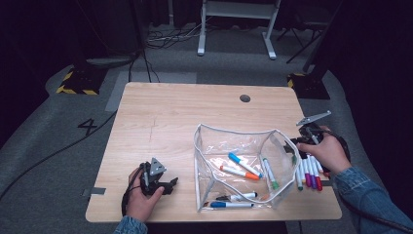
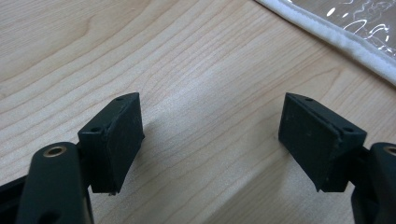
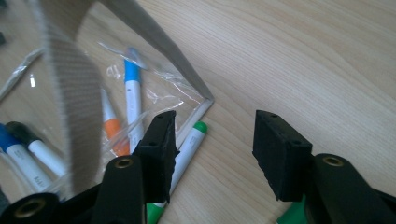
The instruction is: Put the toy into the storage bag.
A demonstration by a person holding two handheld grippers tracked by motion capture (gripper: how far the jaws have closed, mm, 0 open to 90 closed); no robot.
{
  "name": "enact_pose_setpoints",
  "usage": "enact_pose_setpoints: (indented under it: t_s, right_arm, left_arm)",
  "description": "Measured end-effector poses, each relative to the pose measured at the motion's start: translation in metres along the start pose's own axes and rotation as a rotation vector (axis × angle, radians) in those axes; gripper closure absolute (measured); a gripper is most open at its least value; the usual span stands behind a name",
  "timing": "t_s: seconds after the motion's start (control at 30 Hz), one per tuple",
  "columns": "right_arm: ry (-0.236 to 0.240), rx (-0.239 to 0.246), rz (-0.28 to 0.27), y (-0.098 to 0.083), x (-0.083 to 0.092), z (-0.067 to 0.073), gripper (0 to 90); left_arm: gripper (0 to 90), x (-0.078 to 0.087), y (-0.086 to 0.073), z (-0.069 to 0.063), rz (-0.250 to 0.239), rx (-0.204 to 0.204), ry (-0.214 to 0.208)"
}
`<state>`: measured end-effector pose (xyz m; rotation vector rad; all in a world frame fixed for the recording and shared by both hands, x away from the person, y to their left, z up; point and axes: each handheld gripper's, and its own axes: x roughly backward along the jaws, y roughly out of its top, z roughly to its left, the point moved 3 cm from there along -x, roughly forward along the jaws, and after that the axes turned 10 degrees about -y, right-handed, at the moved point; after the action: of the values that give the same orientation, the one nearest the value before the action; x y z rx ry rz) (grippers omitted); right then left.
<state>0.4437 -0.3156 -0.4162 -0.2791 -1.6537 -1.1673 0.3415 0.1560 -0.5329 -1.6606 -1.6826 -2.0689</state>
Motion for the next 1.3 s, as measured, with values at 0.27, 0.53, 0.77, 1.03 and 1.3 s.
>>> enact_pose_setpoints:
  t_s: [0.27,0.53,0.77,1.03,1.3]
  right_arm:
    - [0.038,-0.009,0.037,-0.019,-0.022,0.006,47.5]
    - [0.092,0.012,0.081,-0.035,-0.046,0.018,48.5]
    - [0.157,-0.027,0.051,-0.046,-0.052,0.020,46.0]
    - [0.134,0.000,0.062,-0.059,-0.053,0.024,47.1]
    - [0.063,0.051,0.079,-0.065,-0.063,0.029,57.9]
  left_arm:
    - [22.3,0.000,0.000,0.000,0.000,0.001,-0.001]
    - [22.3,0.000,0.000,0.000,-0.001,0.000,0.000]
    - [22.3,0.000,0.000,0.000,-0.001,0.000,0.000]
    - [22.4,0.000,0.000,0.000,0.001,0.001,0.000]
    - [22.3,0.000,0.000,0.000,-0.001,0.000,-0.001]
